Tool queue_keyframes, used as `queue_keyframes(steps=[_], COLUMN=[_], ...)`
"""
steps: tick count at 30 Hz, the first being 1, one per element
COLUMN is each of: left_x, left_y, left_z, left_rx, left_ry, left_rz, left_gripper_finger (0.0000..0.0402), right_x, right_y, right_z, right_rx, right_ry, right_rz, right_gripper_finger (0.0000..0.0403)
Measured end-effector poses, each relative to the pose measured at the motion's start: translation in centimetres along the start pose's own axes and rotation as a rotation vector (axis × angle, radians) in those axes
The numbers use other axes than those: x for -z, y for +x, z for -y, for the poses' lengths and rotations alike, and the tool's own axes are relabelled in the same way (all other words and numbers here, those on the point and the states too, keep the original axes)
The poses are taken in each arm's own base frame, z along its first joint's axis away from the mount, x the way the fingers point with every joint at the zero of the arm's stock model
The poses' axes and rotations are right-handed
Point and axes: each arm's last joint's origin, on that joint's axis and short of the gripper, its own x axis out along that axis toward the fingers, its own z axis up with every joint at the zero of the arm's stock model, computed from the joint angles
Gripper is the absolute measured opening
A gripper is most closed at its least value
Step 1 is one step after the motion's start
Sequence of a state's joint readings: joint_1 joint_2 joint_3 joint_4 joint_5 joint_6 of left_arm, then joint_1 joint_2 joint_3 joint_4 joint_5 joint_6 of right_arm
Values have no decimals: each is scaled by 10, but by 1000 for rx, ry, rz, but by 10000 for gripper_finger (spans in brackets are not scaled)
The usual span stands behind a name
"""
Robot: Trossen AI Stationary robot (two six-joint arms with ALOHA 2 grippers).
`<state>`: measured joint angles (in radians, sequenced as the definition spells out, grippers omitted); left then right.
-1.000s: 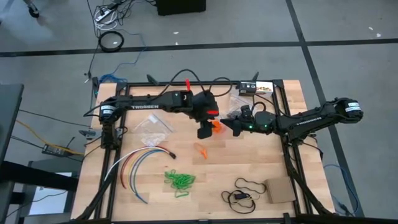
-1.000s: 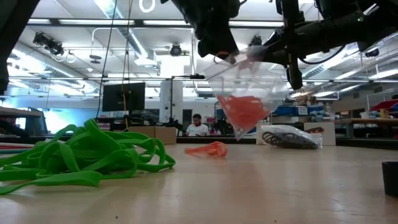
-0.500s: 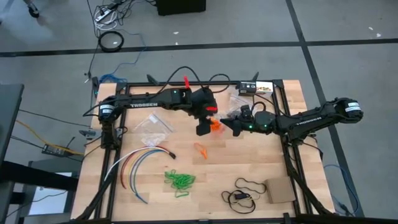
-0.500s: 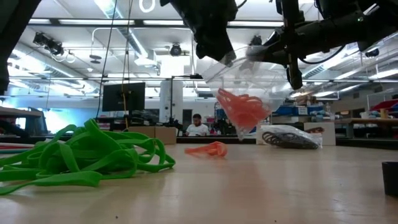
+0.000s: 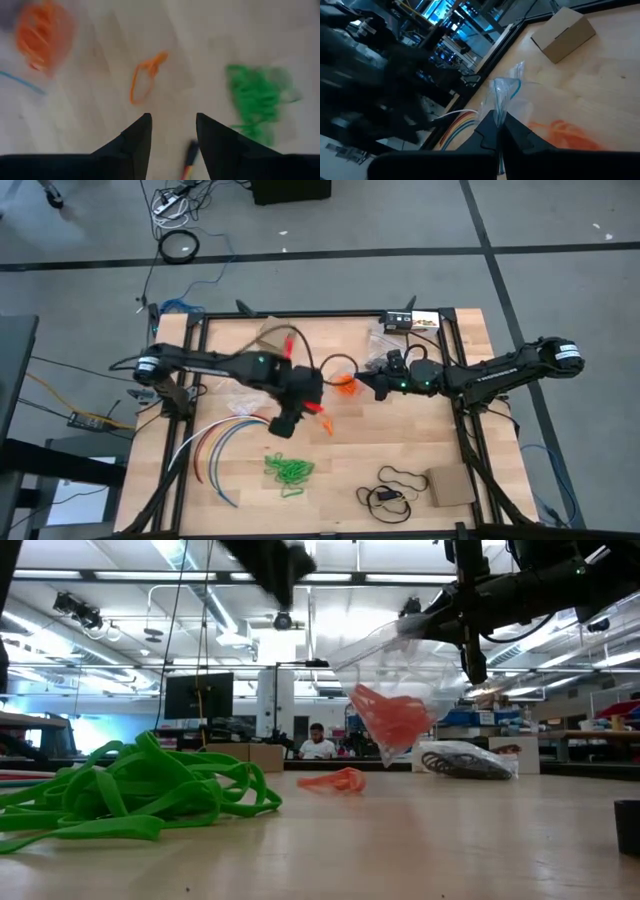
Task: Sort rubber bands
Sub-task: Put the orange rubber band into the transparent zip bag
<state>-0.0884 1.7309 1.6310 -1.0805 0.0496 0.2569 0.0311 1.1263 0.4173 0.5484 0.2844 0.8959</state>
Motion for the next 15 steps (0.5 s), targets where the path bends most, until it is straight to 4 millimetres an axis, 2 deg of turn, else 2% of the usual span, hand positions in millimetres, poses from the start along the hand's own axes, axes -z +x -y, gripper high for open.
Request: queue_keyframes(steps=[2,7,11,15], left_x=[11,40,54,58], left_y=[27,89,113,124], left_z=[2,-3,-8,-7], left_rx=[1,-40,-69,-4], left_ry=[2,28,51,93], left_rz=[-27,32,147,270], left_gripper_finger=[160,160,160,160], right_x=[0,1,2,2], right_y=[0,0,-1,-1], right_z=[0,-1,-1,-1], right_rx=[0,-8,-13,-13], right_ry=[0,-1,-3,-3], right_rz=[-1,-12,-24,-24], right_gripper_finger=[4,4,4,4])
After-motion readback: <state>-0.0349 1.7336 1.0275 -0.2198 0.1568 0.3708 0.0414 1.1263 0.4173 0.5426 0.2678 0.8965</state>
